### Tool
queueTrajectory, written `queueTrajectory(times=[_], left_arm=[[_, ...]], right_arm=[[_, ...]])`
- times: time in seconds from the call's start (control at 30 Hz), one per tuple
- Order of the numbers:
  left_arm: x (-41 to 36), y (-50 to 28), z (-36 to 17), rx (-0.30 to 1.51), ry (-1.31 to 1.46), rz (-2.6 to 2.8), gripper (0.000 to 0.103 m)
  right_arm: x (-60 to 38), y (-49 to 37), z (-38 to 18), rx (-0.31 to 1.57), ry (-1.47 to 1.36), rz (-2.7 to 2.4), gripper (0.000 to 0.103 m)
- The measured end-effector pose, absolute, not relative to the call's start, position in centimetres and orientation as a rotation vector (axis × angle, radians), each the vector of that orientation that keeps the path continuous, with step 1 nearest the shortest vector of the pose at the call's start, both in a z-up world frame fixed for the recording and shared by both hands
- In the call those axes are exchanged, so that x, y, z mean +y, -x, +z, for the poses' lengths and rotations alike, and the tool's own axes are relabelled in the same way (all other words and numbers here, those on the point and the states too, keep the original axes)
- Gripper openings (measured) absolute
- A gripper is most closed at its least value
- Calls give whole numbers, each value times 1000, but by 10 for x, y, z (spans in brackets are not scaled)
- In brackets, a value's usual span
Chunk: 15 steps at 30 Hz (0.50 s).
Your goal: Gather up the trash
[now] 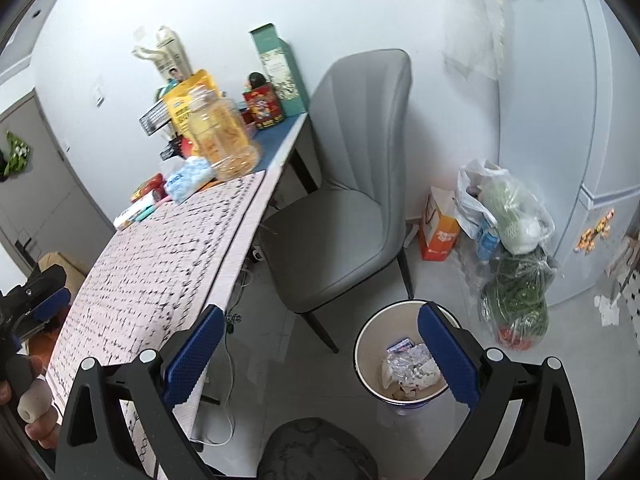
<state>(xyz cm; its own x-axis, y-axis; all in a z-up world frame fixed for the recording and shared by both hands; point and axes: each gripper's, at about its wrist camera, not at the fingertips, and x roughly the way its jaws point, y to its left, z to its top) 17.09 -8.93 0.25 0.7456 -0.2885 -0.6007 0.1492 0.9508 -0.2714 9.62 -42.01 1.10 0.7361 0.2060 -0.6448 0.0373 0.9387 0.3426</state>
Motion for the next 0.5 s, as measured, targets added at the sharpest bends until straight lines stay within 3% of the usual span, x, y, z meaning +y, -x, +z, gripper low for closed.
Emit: queueTrajectory(times=[0.5], left_arm=[[-27,-79,14,606,182,-60,97]], right_arm=[[-350,-51,43,709,-196,198,95]])
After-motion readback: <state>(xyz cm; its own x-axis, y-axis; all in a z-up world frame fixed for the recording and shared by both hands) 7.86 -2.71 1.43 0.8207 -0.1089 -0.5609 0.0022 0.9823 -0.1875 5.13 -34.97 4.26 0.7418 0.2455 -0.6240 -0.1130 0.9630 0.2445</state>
